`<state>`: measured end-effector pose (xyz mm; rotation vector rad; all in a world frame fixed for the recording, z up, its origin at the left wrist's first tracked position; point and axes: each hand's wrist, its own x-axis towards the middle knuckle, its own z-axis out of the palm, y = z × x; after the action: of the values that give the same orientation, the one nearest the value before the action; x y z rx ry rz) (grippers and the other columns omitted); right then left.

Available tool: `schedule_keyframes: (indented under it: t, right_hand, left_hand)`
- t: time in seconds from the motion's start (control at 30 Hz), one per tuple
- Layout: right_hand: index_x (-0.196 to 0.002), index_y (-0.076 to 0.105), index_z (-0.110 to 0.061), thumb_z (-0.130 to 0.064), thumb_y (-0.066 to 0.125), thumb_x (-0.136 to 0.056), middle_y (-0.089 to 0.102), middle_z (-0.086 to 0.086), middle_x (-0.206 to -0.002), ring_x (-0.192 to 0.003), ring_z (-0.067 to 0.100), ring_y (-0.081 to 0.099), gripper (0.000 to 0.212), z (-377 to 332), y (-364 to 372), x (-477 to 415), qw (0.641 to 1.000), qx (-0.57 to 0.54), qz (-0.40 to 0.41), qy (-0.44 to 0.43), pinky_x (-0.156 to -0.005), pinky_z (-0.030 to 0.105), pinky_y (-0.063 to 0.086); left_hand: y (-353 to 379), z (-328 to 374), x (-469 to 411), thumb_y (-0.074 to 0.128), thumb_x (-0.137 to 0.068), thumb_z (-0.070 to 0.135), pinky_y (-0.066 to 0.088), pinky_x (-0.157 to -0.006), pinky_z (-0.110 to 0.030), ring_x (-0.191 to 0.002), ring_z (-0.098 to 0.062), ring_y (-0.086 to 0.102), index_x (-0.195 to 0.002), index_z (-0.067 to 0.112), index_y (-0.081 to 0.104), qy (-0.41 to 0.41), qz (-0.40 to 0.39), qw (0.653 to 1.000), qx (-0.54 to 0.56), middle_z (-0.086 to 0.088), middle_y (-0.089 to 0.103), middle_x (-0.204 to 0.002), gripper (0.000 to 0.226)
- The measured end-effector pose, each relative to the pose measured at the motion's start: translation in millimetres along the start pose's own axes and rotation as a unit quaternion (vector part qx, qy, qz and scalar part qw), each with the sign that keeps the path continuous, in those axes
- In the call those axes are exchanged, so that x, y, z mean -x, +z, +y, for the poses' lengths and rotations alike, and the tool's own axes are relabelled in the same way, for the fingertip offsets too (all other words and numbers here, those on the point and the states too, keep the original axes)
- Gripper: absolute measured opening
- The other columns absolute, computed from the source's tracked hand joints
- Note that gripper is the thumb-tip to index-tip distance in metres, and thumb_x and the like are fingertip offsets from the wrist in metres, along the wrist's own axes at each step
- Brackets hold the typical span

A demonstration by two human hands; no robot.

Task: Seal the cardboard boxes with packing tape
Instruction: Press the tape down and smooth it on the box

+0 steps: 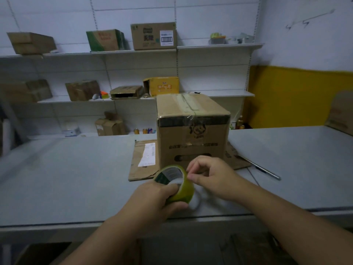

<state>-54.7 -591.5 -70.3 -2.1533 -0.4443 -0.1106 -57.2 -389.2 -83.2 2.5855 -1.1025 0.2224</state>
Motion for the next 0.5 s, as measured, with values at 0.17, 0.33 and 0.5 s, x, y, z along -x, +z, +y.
schedule_keyframes:
  t: [0.17,0.33,0.5]
  right_hand:
    - [-0.087,0.059,-0.025,-0.026,0.059,-0.092,0.059,-0.010,-0.082,-0.077,0.002,0.056,0.005,-6.0,13.6,0.1,0.990,0.135,0.006,-0.042,-0.066,0.022,0.047]
    - [-0.079,0.047,-0.032,-0.028,0.056,-0.093,0.049,-0.015,-0.073,-0.069,0.001,0.049,0.017,-13.2,26.2,18.2,0.981,0.182,0.017,-0.063,-0.058,0.014,0.036]
    - [-0.079,0.065,-0.023,-0.025,0.064,-0.089,0.066,-0.007,-0.076,-0.072,0.003,0.062,0.010,-9.8,16.9,3.8,0.981,0.107,-0.074,0.140,-0.068,0.024,0.052]
  left_hand:
    - [2.0,2.7,12.7,0.031,-0.087,0.066,0.037,-0.068,-0.016,-0.085,-0.006,0.058,-0.104,0.034,0.054,-0.036,0.053,0.991,-0.121,0.013,0.063,-0.099,0.043]
    - [-12.9,-5.9,17.4,0.027,-0.085,0.070,0.047,-0.068,-0.021,-0.074,-0.008,0.057,-0.100,0.029,0.053,-0.165,0.055,0.964,-0.200,0.008,0.063,-0.091,0.050]
    - [-4.5,-1.8,8.5,0.030,-0.082,0.074,0.045,-0.071,-0.027,-0.092,-0.016,0.060,-0.116,0.027,0.044,-0.207,-0.059,0.946,-0.244,0.004,0.062,-0.104,0.059]
